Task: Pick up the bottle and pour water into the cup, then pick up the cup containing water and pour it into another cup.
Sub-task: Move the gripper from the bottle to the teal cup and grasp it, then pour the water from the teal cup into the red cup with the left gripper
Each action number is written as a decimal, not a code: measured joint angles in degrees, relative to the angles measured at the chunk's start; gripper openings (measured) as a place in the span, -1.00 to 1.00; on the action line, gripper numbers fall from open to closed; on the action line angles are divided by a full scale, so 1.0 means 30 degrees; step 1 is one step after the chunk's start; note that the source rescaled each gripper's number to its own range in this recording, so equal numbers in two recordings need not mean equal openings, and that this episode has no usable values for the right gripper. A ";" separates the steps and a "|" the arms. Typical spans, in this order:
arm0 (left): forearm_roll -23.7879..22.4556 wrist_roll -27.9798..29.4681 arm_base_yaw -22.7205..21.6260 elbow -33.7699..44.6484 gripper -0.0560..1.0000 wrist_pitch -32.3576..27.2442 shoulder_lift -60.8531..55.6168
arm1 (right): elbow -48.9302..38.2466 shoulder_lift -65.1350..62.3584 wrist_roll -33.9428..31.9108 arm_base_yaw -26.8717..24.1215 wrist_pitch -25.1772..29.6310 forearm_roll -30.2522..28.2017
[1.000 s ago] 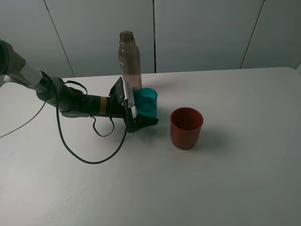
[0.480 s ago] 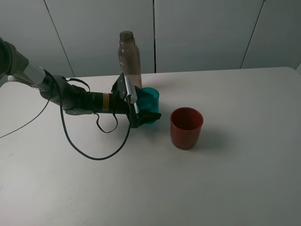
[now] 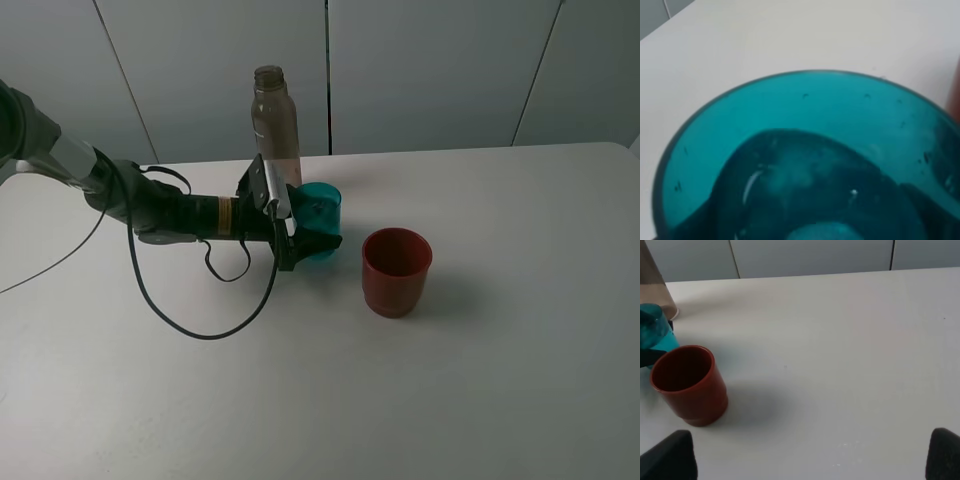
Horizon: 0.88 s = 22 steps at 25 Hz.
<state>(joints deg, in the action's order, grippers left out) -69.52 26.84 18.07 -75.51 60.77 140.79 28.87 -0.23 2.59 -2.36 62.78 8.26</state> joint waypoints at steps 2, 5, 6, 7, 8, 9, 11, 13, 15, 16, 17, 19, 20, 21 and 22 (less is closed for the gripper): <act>-0.0035 0.0000 0.0000 0.0000 -0.82 0.0086 0.0000 | 0.0000 0.0000 0.0000 0.0000 0.0000 0.0000; -0.0073 0.0000 0.0000 0.0000 -0.82 0.0127 0.0000 | 0.0000 0.0000 0.0000 0.0000 0.0000 0.0000; -0.0073 0.0000 0.0000 0.0000 -0.82 0.0127 0.0000 | 0.0000 0.0000 0.0000 0.0000 0.0000 0.0000; -0.0073 0.0000 0.0000 0.0000 -0.82 0.0160 0.0000 | 0.0000 0.0000 0.0000 0.0000 0.0000 0.0000; -0.0111 0.0000 0.0000 0.0000 -0.82 0.0160 0.0013 | 0.0000 0.0000 0.0000 0.0000 0.0000 0.0000; -0.0111 0.0000 0.0000 0.0000 -0.82 0.0160 0.0013 | 0.0000 0.0000 0.0000 0.0000 0.0000 0.0000; -0.0111 0.0000 0.0000 0.0000 -0.82 0.0168 0.0013 | 0.0000 0.0000 0.0000 0.0000 0.0000 0.0000; -0.0111 0.0000 0.0000 0.0000 -0.82 0.0201 0.0013 | 0.0000 0.0000 0.0000 0.0000 0.0000 0.0000; -0.0111 0.0000 0.0000 0.0000 -0.82 0.0201 0.0013 | 0.0000 0.0000 0.0000 0.0000 0.0000 0.0000; -0.0111 0.0000 0.0000 0.0000 -0.82 0.0201 0.0013 | 0.0000 0.0000 0.0000 0.0000 0.0000 0.0000; -0.0111 0.0000 0.0000 0.0000 -0.82 0.0201 0.0013 | 0.0000 0.0000 0.0000 0.0000 0.0000 0.0000; -0.0111 0.0000 0.0000 0.0000 -0.82 0.0238 0.0013 | 0.0000 0.0000 0.0000 0.0000 0.0000 0.0000; -0.0111 0.0000 0.0000 0.0000 -0.82 0.0239 0.0013 | 0.0000 0.0000 0.0000 0.0000 0.0000 0.0000; -0.0111 -0.0034 0.0000 0.0000 -0.84 0.0335 0.0043 | 0.0000 0.0000 0.0000 0.0000 0.0000 0.0000; -0.0075 -0.0032 0.0000 0.0000 -0.84 0.0373 0.0043 | 0.0000 0.0000 0.0000 0.0000 0.0000 0.0000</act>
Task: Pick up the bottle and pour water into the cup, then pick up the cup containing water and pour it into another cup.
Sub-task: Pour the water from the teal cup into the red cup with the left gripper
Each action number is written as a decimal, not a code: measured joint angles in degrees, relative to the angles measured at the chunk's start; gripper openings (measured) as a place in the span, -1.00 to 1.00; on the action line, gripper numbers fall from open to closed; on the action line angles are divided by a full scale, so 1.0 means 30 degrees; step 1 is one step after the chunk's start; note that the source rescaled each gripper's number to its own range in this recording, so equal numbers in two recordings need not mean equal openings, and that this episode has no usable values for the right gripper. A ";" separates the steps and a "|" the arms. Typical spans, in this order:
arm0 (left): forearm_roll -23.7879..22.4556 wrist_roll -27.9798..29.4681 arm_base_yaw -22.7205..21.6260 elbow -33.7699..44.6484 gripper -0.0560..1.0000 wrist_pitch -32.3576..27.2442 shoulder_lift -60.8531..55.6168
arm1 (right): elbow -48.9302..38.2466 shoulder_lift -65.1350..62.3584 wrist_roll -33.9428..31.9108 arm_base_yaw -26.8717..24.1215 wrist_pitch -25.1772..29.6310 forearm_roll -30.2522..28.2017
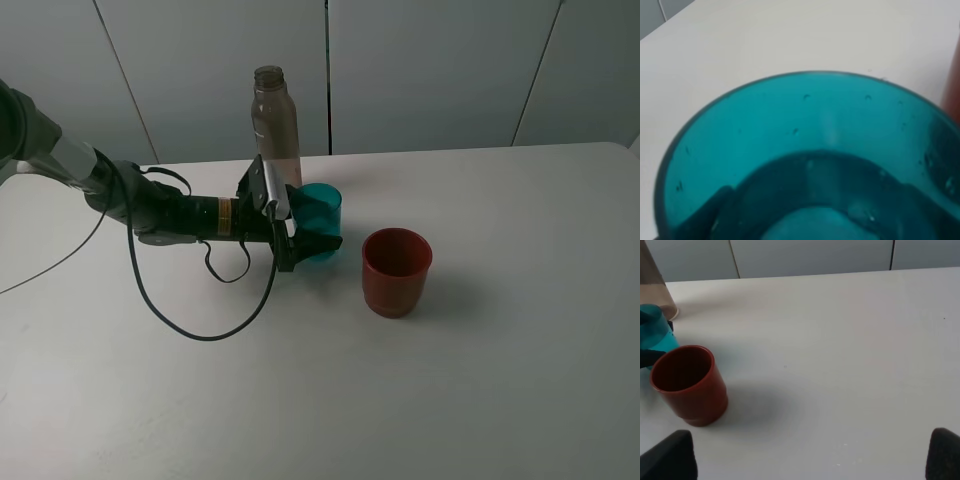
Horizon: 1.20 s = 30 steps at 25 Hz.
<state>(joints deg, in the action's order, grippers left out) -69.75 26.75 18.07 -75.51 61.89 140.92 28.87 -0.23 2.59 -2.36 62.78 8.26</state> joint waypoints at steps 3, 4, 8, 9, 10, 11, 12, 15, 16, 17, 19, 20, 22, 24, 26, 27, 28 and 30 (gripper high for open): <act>0.0111 0.0000 0.0000 -0.0014 -0.84 0.0223 0.0120 | 0.0000 0.0000 0.0000 0.0000 0.0000 0.0000; 0.0111 0.0000 0.0000 -0.0084 -0.84 0.0251 0.0113 | 0.0000 0.0000 0.0000 0.0000 0.0000 0.0000; 0.0160 0.0556 0.0049 -0.0321 -0.84 -0.0056 -0.0108 | 0.0000 0.0000 0.0000 0.0000 0.0000 0.0000; 0.0199 0.0640 0.0049 -0.0352 -0.84 -0.0152 -0.0323 | 0.0000 0.0000 0.0000 0.0000 0.0000 0.0000; 0.0243 0.0730 0.0049 -0.0396 -0.84 -0.0242 -0.0542 | 0.0000 0.0000 0.0000 0.0000 0.0000 0.0000; 0.0284 0.0773 0.0049 -0.0396 -0.84 -0.0289 -0.0732 | 0.0000 0.0000 0.0000 0.0000 0.0000 0.0000; 0.0323 0.0823 0.0049 -0.0396 -0.84 -0.0289 -0.0942 | 0.0000 0.0000 0.0000 0.0000 0.0000 0.0000; 0.0323 0.0867 0.0049 -0.0646 -0.84 -0.0289 -0.1329 | 0.0000 0.0000 0.0000 0.0000 0.0000 0.0000; 0.0286 0.0953 0.0049 -0.0735 -0.84 -0.0321 -0.1412 | 0.0000 0.0000 0.0000 0.0000 0.0000 0.0000; 0.0286 0.1014 0.0095 -0.0778 -0.84 -0.0499 -0.1526 | 0.0000 0.0000 0.0000 0.0000 0.0000 0.0000; 0.0257 0.1014 0.0141 -0.0792 -0.84 -0.0975 -0.1763 | 0.0000 0.0000 0.0000 0.0000 0.0000 0.0000; 0.0257 0.1014 0.0216 -0.0792 -0.84 -0.1096 -0.1875 | 0.0000 0.0000 0.0000 0.0000 0.0000 0.0000; 0.0215 0.1050 0.0300 -0.0792 -0.84 -0.1345 -0.2089 | 0.0000 0.0000 0.0000 0.0000 0.0000 0.0000; 0.0215 0.1050 0.0470 -0.0792 -0.84 -0.1345 -0.2241 | 0.0000 0.0000 0.0000 0.0000 0.0000 0.0000; 0.0215 0.1050 0.0641 -0.0792 -0.84 -0.1465 -0.2328 | 0.0000 0.0000 0.0000 0.0000 0.0000 0.0000; 0.0285 0.1050 0.0745 -0.0792 -0.84 -0.1518 -0.2328 | 0.0000 0.0000 0.0000 0.0000 0.0000 0.0000; 0.0356 0.1050 0.0863 -0.0792 -0.84 -0.1685 -0.2328 | 0.0000 0.0000 0.0000 0.0000 0.0000 0.0000; 0.0455 0.1050 0.1121 -0.0835 -0.84 -0.2036 -0.2328 | 0.0000 0.0000 0.0000 0.0000 0.0000 0.0000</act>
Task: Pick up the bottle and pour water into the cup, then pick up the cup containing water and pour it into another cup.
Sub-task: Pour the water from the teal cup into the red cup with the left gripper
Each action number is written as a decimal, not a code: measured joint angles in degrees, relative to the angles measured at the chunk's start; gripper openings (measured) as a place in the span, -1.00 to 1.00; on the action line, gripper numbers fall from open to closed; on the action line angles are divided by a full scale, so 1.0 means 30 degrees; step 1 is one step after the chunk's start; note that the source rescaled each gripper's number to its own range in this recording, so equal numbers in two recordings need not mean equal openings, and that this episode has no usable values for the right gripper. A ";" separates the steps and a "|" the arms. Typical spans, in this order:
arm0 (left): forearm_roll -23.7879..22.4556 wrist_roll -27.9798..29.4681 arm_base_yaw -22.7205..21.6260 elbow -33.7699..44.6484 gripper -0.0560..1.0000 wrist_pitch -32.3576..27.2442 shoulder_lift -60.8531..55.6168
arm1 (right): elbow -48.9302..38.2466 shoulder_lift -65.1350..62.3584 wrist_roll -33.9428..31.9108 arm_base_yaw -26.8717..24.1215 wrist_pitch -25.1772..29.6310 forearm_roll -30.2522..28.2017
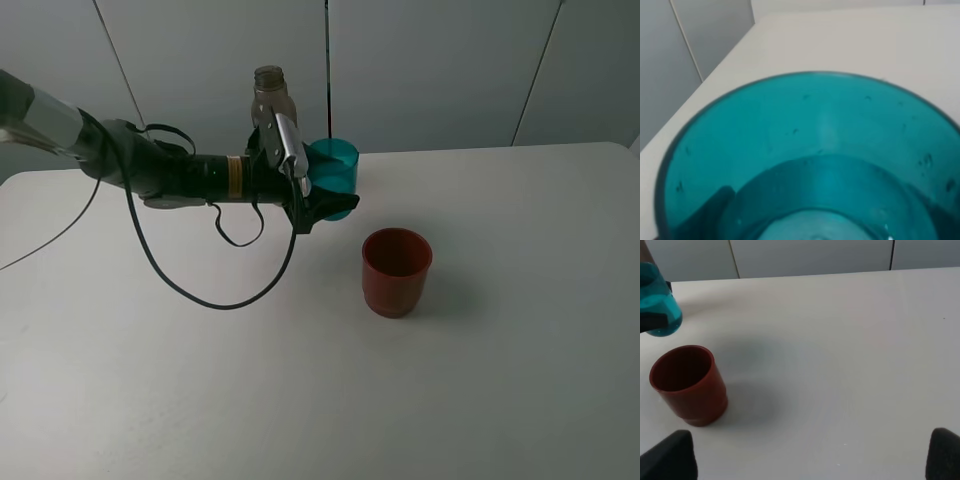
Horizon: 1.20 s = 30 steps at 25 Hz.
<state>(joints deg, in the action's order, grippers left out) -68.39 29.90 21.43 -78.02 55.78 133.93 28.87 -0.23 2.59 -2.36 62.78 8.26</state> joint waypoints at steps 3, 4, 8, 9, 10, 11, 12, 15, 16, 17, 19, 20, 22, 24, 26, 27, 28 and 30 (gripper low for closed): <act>0.0042 0.0000 0.0376 -0.0256 -0.84 -0.0547 -0.0037 | 0.0000 0.0000 0.0000 0.0000 0.0000 0.0000; 0.0083 0.0000 0.0508 -0.0331 -0.84 -0.0762 -0.0112 | 0.0000 0.0000 0.0000 0.0000 0.0000 0.0000; 0.0113 0.0000 0.0866 -0.0493 -0.84 -0.1806 -0.0691 | 0.0000 0.0000 0.0000 0.0000 0.0000 0.0000; 0.0113 0.0000 0.0897 -0.0493 -0.84 -0.2005 -0.0842 | 0.0000 0.0000 0.0000 0.0000 0.0000 0.0000; 0.0070 0.0000 0.0939 -0.0493 -0.84 -0.2191 -0.1055 | 0.0000 0.0000 0.0000 0.0000 0.0000 0.0000; -0.0026 0.0000 0.0940 -0.0493 -0.84 -0.2307 -0.1214 | 0.0000 0.0000 0.0000 0.0000 0.0000 0.0000; -0.0206 0.0000 0.0981 -0.0493 -0.84 -0.2482 -0.1340 | 0.0000 0.0000 0.0000 0.0000 0.0000 0.0000; -0.0744 0.0000 0.1057 -0.0493 -0.85 -0.2863 -0.1686 | 0.0000 0.0000 0.0000 0.0000 0.0000 0.0000; -0.0920 0.0000 0.1057 -0.0493 -0.85 -0.3106 -0.1777 | 0.0000 0.0000 0.0000 0.0000 0.0000 0.0000; -0.1111 -0.0040 0.1099 -0.0493 -0.85 -0.3427 -0.1909 | 0.0000 0.0000 0.0000 0.0000 0.0000 0.0000; -0.1457 -0.0040 0.1215 -0.0493 -0.85 -0.3963 -0.2067 | 0.0000 0.0000 0.0000 0.0000 0.0000 0.0000; -0.1597 -0.0096 0.1250 -0.0493 -0.85 -0.4141 -0.2097 | 0.0000 0.0000 0.0000 0.0000 0.0000 0.0000; -0.1923 -0.0305 0.1425 -0.0493 -0.85 -0.4439 -0.2143 | 0.0000 0.0000 0.0000 0.0000 0.0000 0.0000; -0.2186 -0.0631 0.1631 -0.0493 -0.85 -0.4666 -0.2143 | 0.0000 0.0000 0.0000 0.0000 0.0000 0.0000; -0.2277 -0.0959 0.1808 -0.0493 -0.85 -0.4830 -0.2143 | 0.0000 0.0000 0.0000 0.0000 0.0000 0.0000; -0.2277 -0.1045 0.1857 -0.0493 -0.85 -0.5004 -0.2143 | 0.0000 0.0000 0.0000 0.0000 0.0000 0.0000; -0.2277 -0.1198 0.1940 -0.0493 -0.85 -0.5095 -0.2143 | 0.0000 0.0000 0.0000 0.0000 0.0000 0.0000; -0.2277 -0.1461 0.2070 -0.0493 -0.85 -0.5443 -0.2184 | 0.0000 0.0000 0.0000 0.0000 0.0000 0.0000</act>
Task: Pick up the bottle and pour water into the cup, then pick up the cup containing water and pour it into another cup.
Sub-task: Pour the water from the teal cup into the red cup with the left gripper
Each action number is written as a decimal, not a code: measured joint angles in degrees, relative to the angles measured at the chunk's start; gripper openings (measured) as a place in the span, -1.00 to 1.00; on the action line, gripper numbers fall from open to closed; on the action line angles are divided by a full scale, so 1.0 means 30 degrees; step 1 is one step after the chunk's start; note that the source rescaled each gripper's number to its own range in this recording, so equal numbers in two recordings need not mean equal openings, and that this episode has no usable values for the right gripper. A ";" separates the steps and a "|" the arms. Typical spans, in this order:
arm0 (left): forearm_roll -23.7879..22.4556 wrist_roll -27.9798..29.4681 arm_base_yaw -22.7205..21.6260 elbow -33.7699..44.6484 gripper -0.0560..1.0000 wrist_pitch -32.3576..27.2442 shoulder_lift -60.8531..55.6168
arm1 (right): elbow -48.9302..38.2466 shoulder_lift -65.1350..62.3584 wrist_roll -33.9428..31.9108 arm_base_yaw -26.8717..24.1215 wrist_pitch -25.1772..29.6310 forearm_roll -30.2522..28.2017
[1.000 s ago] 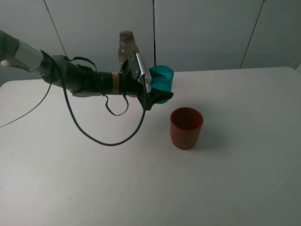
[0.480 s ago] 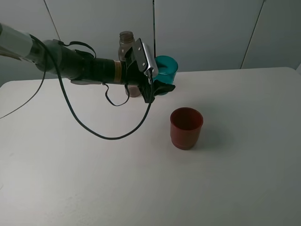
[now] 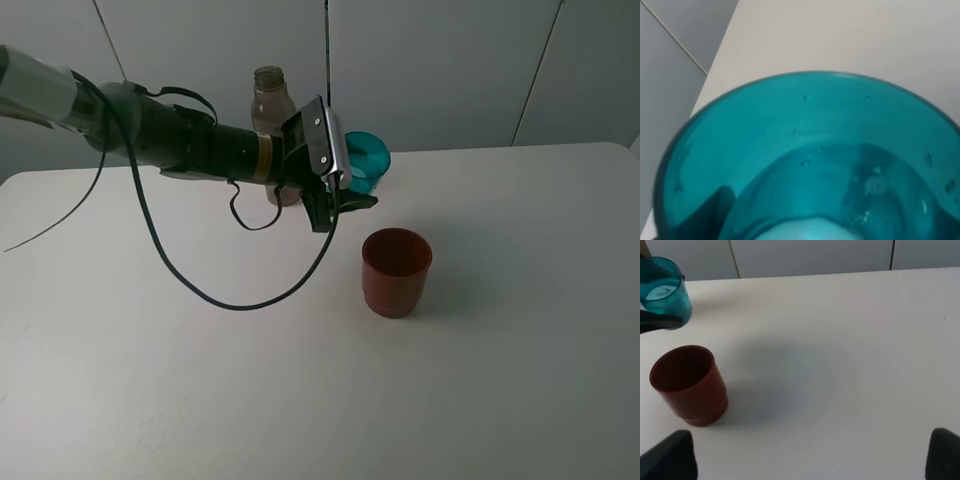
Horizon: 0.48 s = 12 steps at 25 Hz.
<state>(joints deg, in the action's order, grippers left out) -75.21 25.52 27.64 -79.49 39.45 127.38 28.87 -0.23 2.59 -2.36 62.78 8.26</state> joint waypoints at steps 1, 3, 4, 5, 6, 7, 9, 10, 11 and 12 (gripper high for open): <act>0.0000 -0.0094 0.0101 0.0000 -0.85 -0.0111 -0.0044 | 0.0000 0.0000 0.0000 0.0000 0.0000 0.0000; 0.0000 -0.0330 0.0170 0.0000 -0.85 -0.0223 -0.0085 | 0.0000 0.0000 0.0000 0.0000 0.0000 0.0000; 0.0000 -0.0515 0.0243 0.0000 -0.85 -0.0223 -0.0118 | 0.0000 0.0000 0.0000 0.0000 0.0000 0.0000; 0.0000 -0.0744 0.0320 0.0000 -0.85 -0.0301 -0.0158 | 0.0000 0.0000 0.0000 0.0000 0.0000 0.0000; 0.0000 -0.0947 0.0359 0.0000 -0.85 -0.0375 -0.0196 | 0.0000 0.0000 0.0000 0.0000 0.0000 0.0000; 0.0000 -0.1045 0.0432 0.0000 -0.85 -0.0468 -0.0236 | 0.0000 0.0000 0.0000 0.0000 0.0000 0.0000; 0.0000 -0.1359 0.0524 0.0000 -0.85 -0.0698 -0.0361 | 0.0000 0.0000 0.0000 0.0000 0.0000 0.0000; -0.0040 -0.1574 0.0602 0.0000 -0.85 -0.0787 -0.0471 | 0.0000 0.0000 0.0000 0.0000 0.0000 0.0000; -0.0083 -0.1725 0.0653 0.0000 -0.85 -0.0832 -0.0546 | 0.0000 0.0000 0.0000 0.0000 0.0000 0.0000; -0.0083 -0.1885 0.0683 0.0000 -0.85 -0.0832 -0.0680 | 0.0000 0.0000 0.0000 0.0000 0.0000 0.0000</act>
<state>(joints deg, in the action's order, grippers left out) -75.46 19.86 29.69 -79.49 36.95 125.34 28.87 -0.23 2.59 -2.36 62.78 8.26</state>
